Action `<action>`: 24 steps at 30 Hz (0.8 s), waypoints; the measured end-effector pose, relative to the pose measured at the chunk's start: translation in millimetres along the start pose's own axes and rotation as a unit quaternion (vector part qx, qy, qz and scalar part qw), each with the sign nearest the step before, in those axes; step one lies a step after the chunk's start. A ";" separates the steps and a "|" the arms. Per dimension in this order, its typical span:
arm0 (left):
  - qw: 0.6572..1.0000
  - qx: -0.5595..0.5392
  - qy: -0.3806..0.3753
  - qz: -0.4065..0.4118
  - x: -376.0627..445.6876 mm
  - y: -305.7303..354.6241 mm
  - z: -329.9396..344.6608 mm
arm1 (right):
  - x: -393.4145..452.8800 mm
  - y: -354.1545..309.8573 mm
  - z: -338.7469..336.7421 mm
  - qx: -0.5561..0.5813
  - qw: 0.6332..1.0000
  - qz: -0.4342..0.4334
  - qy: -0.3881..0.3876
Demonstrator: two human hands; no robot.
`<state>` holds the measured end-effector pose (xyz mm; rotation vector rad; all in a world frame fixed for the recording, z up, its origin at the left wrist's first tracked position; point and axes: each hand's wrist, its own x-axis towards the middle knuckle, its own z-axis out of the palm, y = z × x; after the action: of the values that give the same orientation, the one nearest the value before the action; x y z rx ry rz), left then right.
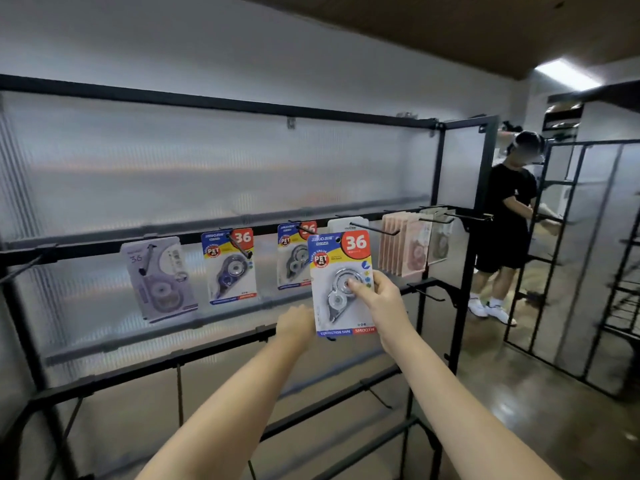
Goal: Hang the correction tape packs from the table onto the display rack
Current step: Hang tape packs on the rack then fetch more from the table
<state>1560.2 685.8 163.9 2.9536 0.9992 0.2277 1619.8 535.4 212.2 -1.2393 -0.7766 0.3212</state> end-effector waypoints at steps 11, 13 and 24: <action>0.997 0.038 0.000 -0.072 12.4 8.3 21.1 | 48.5 23.9 -20.7 -0.078 0.991 -0.027 -0.107; 0.993 0.075 -0.008 -0.086 12.2 3.8 23.8 | 59.0 29.0 -21.1 -0.104 0.986 -0.029 -0.126; 0.987 0.038 -0.005 -0.154 5.5 -8.1 26.6 | 63.0 48.6 -18.9 -0.063 0.981 -0.067 -0.173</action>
<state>1563.4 696.4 137.8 2.8056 1.4702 0.1710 1686.3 575.9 187.1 -1.2584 -1.1907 0.3874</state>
